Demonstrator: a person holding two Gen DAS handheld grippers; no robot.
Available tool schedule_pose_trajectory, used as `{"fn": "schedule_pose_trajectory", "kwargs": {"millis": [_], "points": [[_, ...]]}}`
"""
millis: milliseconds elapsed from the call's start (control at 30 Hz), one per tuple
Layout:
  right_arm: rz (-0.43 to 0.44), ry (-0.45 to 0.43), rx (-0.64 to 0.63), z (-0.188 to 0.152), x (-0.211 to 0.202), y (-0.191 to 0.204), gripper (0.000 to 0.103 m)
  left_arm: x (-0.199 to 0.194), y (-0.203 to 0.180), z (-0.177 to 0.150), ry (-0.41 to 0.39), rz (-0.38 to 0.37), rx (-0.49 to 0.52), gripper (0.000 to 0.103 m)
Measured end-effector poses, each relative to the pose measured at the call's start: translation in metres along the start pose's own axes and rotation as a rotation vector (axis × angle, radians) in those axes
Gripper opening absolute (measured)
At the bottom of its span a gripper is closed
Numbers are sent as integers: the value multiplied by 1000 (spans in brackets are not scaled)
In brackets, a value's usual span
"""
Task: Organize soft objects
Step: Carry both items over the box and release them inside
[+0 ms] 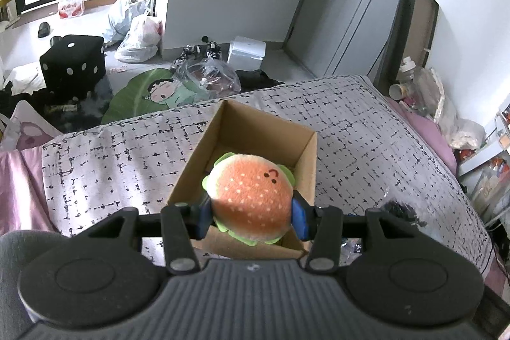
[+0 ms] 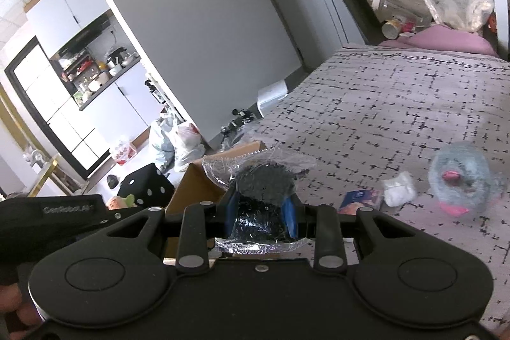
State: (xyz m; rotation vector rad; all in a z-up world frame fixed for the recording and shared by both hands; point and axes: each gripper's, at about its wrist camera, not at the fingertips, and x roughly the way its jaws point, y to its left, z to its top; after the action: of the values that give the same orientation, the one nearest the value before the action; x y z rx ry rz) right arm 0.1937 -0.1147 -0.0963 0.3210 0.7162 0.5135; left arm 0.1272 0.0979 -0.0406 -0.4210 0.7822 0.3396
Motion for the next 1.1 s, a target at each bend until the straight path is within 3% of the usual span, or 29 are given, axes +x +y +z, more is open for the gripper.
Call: {"fn": "schedule_pose_trajectory", "kwargs": {"millis": [433,733,900,967,1100], "points": [[46,17,-52,-2,31,27,30,31,36,9,49,-13,-94,48],[53,59,-82,-6,57,50,31,53,54,18,90,-21,-99,48],[56,125,-62,-10,70,52,41,68,55,21,118,-37,-93,48],[45,119,-50,-11,69,52,55,73,53,23,123,-45,-90,48],[9,97,-27,-8,63,48,56,81,49,27,127,-49,-69,48]]}}
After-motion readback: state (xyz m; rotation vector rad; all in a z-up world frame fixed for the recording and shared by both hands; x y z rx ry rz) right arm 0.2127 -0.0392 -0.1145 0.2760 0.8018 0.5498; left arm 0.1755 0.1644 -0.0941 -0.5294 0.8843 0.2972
